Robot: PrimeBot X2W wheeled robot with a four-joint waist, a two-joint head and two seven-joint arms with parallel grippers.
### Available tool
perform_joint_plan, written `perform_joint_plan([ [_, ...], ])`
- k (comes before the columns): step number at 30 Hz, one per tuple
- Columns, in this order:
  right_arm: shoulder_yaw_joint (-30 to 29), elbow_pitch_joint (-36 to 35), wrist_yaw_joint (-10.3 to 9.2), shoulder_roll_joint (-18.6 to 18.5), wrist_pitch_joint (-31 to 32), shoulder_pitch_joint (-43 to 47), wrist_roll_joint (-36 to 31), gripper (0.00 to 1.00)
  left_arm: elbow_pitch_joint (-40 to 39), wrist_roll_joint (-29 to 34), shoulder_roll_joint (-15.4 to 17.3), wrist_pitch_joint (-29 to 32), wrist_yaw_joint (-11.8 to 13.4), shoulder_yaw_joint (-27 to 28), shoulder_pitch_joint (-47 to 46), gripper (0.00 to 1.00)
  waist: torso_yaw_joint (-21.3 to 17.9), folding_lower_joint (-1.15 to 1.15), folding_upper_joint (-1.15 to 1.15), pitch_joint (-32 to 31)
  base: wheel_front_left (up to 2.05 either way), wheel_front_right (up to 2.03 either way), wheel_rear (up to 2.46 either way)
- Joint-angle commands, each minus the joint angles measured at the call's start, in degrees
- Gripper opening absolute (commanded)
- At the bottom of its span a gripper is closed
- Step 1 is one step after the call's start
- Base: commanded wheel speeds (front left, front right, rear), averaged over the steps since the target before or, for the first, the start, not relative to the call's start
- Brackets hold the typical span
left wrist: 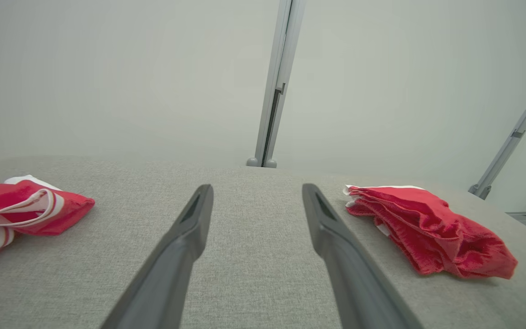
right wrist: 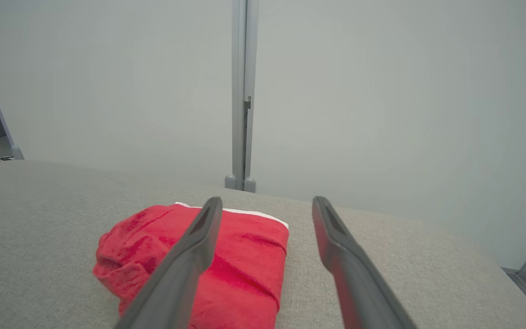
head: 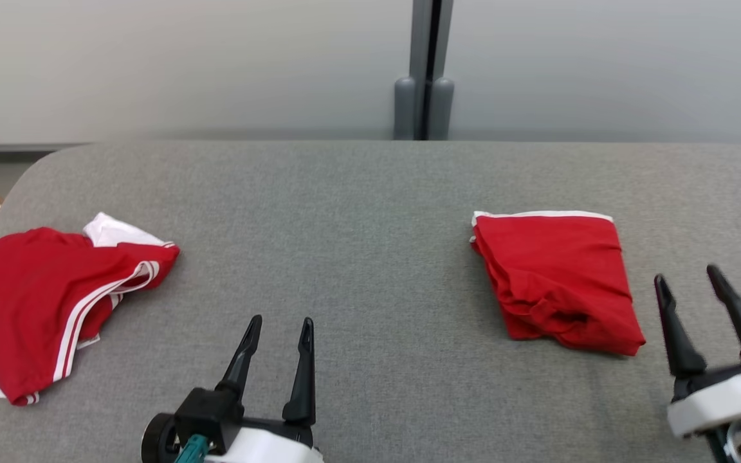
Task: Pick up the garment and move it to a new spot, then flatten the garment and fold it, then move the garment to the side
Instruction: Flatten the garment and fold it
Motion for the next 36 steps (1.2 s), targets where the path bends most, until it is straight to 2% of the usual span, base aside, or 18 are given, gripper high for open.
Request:
perform_joint_plan([
  [1,-0.9,0.3,-0.10,1.4,-0.9,1.4,-1.8,1.00,-0.9,0.8,0.2,0.0,-0.6,0.9,1.3,1.00,-1.6,0.00,0.00,-1.6,0.00,0.00,0.00],
  [3,-2.7,0.3,-0.11,3.8,-1.4,3.7,-4.3,1.00,-1.7,1.5,0.2,0.0,-0.9,1.8,3.1,1.00,-2.3,0.00,0.00,-2.7,0.00,0.00,0.00],
  [7,-5.7,-4.5,-0.11,9.5,-1.4,9.4,-7.7,1.00,-3.6,3.6,0.2,0.0,-1.2,3.7,7.1,1.00,-3.5,0.00,0.00,-4.4,0.00,0.00,0.00],
  [15,-3.9,-4.5,-0.11,11.6,-1.4,11.9,-7.5,1.00,-3.0,5.8,0.2,0.0,-1.8,4.0,9.2,1.00,-2.8,0.00,0.00,-5.8,0.00,0.00,0.00],
  [16,-3.6,-3.9,-0.11,12.0,-1.4,11.5,-6.1,0.76,-2.9,6.0,0.2,0.0,-1.9,4.0,9.1,1.00,-2.5,0.00,0.00,-5.9,0.00,0.00,0.00],
  [17,-3.4,-3.6,-0.11,11.8,-1.4,10.4,-5.3,0.00,-2.8,6.1,0.2,0.0,-2.1,3.9,8.9,1.00,-2.2,0.00,0.00,-5.8,0.00,0.00,0.00],
  [22,1.4,2.1,-0.11,8.1,-1.3,3.5,-3.6,0.00,-2.2,6.3,0.2,0.0,-2.5,2.7,8.2,1.00,-0.4,0.00,0.00,-4.7,0.00,0.00,0.00],
  [28,10.2,15.1,-0.11,2.4,-1.2,-8.1,-2.4,0.00,-1.0,4.8,0.2,0.0,-2.8,-0.5,6.7,1.00,2.7,0.00,0.00,-2.1,0.00,0.00,0.00],
  [29,10.2,15.1,-0.11,2.4,-1.2,-8.1,-2.4,0.00,-1.0,4.8,0.2,0.0,-2.8,-0.5,6.7,1.00,2.7,0.00,0.00,-2.1,0.00,0.00,0.00],
  [36,18.4,26.8,-0.11,-1.3,-1.2,-17.4,0.1,0.00,-0.1,3.2,0.2,0.0,-2.4,-3.4,3.9,1.00,5.6,0.00,0.00,1.5,0.00,0.00,0.00],
])
